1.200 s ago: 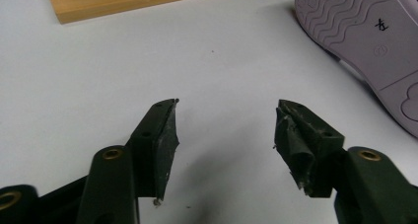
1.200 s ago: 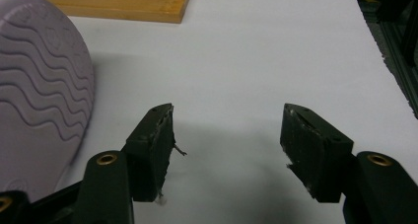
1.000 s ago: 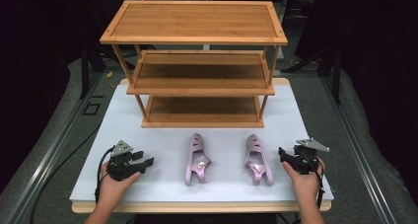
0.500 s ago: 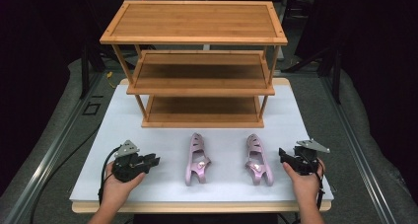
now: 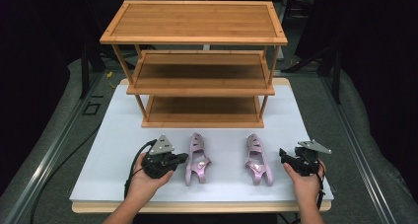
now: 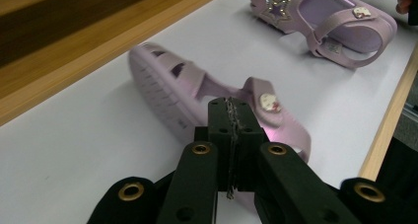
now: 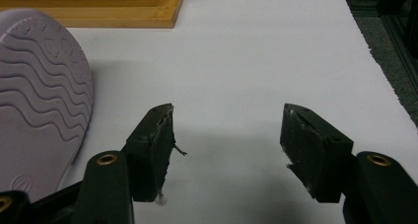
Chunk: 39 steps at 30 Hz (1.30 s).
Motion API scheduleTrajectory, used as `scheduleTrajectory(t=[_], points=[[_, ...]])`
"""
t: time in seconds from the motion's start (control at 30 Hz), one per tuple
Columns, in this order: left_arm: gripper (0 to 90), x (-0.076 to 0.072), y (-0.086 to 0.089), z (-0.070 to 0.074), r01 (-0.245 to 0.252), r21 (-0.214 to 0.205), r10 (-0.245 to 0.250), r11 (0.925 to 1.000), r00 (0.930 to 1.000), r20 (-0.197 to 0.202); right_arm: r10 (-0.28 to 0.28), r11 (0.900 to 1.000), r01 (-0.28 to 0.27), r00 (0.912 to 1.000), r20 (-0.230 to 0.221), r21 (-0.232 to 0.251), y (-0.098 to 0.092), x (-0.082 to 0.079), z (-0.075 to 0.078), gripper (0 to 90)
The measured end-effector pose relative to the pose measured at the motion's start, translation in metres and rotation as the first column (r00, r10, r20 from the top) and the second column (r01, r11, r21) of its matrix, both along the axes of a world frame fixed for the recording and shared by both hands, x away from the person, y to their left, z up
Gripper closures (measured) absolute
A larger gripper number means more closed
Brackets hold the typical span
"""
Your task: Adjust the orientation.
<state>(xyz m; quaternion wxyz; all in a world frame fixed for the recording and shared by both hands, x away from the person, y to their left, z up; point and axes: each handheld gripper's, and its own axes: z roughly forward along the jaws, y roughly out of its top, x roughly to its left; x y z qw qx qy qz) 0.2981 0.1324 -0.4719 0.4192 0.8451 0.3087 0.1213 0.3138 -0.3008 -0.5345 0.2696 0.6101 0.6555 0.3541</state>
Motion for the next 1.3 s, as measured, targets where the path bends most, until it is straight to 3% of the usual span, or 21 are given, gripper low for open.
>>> scheduleTrajectory(t=[0.13,0.23,0.43,0.6,0.67,0.73,0.97,1.17,1.3], points=[[89.0,0.000,-0.010,-0.012,-0.003,0.070,0.003,0.9975,1.0000,-0.005,0.002,1.0000,-0.002,1.0000,-0.001,0.006,-0.001,0.000,-0.001,37.4],[89.0,-0.001,-0.005,-0.017,-0.012,0.046,0.012,0.9989,0.9998,-0.013,0.000,0.9999,0.000,1.0000,0.005,0.011,-0.001,0.000,0.000,37.4],[88.7,-0.001,0.011,-0.019,-0.044,0.057,0.046,0.9974,0.9988,-0.018,0.002,0.9999,-0.002,1.0000,-0.002,0.016,-0.001,0.000,0.000,37.4],[89.0,0.001,0.033,-0.030,-0.103,0.085,0.109,0.9910,0.9917,-0.068,-0.002,0.9998,0.002,1.0000,-0.002,0.021,-0.002,0.000,-0.001,37.5],[89.3,0.004,0.043,-0.037,-0.128,0.061,0.134,0.9899,0.9849,-0.109,-0.001,0.9998,0.002,1.0000,-0.010,0.021,-0.002,0.000,-0.001,37.5],[89.4,0.008,0.052,-0.045,-0.163,0.004,0.161,0.9867,0.9708,-0.178,-0.001,0.9997,0.001,1.0000,-0.009,0.024,-0.002,0.000,-0.001,37.5],[87.0,0.011,0.062,-0.055,-0.219,0.030,0.220,0.9753,0.9511,-0.217,-0.011,0.9992,0.011,0.9998,-0.014,0.037,-0.003,-0.001,-0.002,37.4],[78.8,0.008,0.073,-0.037,-0.277,-0.003,0.271,0.9610,0.9438,-0.189,-0.014,0.9986,0.015,0.9998,-0.017,0.051,-0.005,-0.001,-0.003,37.4],[66.0,0.004,0.074,-0.023,-0.285,-0.069,0.270,0.9559,0.9472,-0.172,-0.016,0.9982,0.017,0.9997,-0.016,0.057,-0.006,-0.001,-0.002,37.5]])
